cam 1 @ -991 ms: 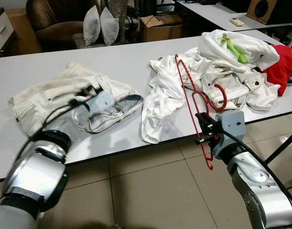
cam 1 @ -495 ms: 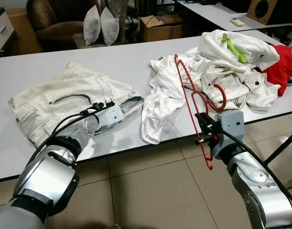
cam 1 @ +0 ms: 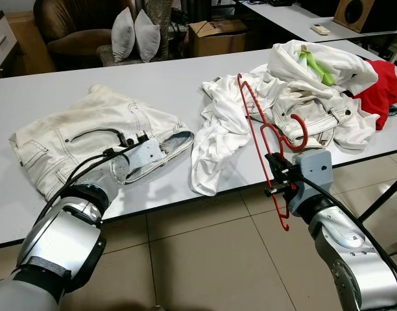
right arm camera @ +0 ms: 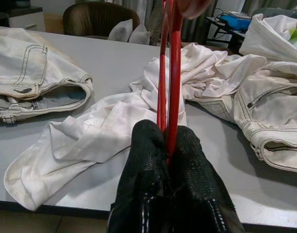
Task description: Hang hanger
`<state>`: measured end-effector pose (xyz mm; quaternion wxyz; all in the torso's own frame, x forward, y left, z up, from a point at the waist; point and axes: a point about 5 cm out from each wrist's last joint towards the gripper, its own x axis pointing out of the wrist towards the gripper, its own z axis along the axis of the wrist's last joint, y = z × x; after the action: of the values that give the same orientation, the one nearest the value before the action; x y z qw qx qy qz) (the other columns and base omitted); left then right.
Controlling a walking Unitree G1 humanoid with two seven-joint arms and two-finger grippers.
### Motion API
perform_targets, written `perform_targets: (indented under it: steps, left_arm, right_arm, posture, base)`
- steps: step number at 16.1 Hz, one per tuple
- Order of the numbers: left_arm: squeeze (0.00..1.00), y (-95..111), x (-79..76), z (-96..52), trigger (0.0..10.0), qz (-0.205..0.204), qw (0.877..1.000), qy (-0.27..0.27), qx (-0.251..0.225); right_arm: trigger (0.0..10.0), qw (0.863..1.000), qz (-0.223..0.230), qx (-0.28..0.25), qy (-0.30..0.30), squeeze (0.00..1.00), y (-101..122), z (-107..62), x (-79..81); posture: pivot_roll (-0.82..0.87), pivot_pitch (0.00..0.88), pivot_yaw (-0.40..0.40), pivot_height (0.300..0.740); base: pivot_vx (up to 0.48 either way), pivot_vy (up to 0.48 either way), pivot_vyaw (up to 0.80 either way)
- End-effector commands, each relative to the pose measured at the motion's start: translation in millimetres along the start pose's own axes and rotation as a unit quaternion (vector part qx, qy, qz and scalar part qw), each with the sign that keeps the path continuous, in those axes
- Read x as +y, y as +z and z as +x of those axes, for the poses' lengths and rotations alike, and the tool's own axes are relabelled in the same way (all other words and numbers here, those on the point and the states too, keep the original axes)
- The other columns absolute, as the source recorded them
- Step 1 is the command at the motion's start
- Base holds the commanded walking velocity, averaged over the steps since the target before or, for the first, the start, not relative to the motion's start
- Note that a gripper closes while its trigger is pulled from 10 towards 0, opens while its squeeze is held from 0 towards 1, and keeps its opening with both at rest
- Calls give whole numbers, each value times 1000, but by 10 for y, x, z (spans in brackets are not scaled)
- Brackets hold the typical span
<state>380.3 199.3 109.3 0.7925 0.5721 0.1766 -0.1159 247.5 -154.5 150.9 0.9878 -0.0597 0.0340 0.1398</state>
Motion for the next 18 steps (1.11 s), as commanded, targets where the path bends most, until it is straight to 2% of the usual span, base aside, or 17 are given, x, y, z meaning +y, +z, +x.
perform_targets:
  steps: [1, 5, 6, 8, 9, 10, 11, 12, 14, 15, 18]
  left_arm:
    - [0, -32, 127, -3, 0, -6, 1000, 15, 10]
    - [0, -40, 136, -5, 0, -17, 1000, 12, 10]
    - [0, -44, 123, -6, 0, -39, 999, 5, 8]
    - [0, -50, 69, -7, 0, -133, 991, -20, 4]
    - [0, -57, 74, -8, 0, -198, 980, -26, 1]
    - [0, -60, 98, -11, 0, -224, 974, -25, -4]
    - [0, -61, 159, -13, 0, -284, 958, -20, -11]
    - [0, -51, 253, -19, 0, -328, 944, -11, -27]
    - [0, 15, 550, -50, 0, -391, 917, 17, -79]
    - [0, 48, 771, -90, 0, -404, 907, 39, -111]
    - [0, 134, 1225, -207, 0, -412, 891, 84, -169]
  right_arm:
    - [10000, 1000, -4, -4, -4, 0, 25, -12, -4]
    - [10000, 1000, -4, -4, -3, 0, 27, -7, -8]
    - [10000, 1000, -4, -4, -4, 0, 27, -7, -10]
    - [10000, 1000, -4, -2, -4, 0, 21, -5, -13]
    - [10000, 1000, -3, -2, -5, 0, 18, -4, -11]
    - [10000, 1000, -2, -3, -5, 0, 17, -5, -9]
    - [10000, 1000, 1, -4, -2, 0, 22, -4, -15]
    - [10000, 1000, 3, -7, 14, 0, 32, -10, -11]
    - [10000, 996, 35, -15, 78, 0, 81, -48, 46]
    - [10000, 989, 49, -5, 140, 0, 79, -81, 144]
    - [10000, 966, 84, 19, 245, 0, 55, -98, 362]
  posture:
    - [-231, 0, 48, 740]
    - [-231, 0, 44, 740]
    - [-231, 0, 44, 740]
    - [-229, 0, 41, 740]
    - [-228, 0, 41, 740]
    - [-227, 0, 42, 740]
    - [-226, 0, 43, 740]
    - [-223, 0, 45, 740]
    - [-217, 0, 45, 740]
    - [-210, 0, 45, 740]
    - [-179, 0, 25, 740]
  base:
    - [0, 0, 0]
    - [0, 0, 0]
    - [0, 0, 0]
    - [0, 0, 0]
    - [0, 0, 0]
    - [0, 0, 0]
    - [0, 0, 0]
    - [0, 0, 0]
    - [0, 0, 0]
    - [0, 0, 0]
    - [0, 0, 0]
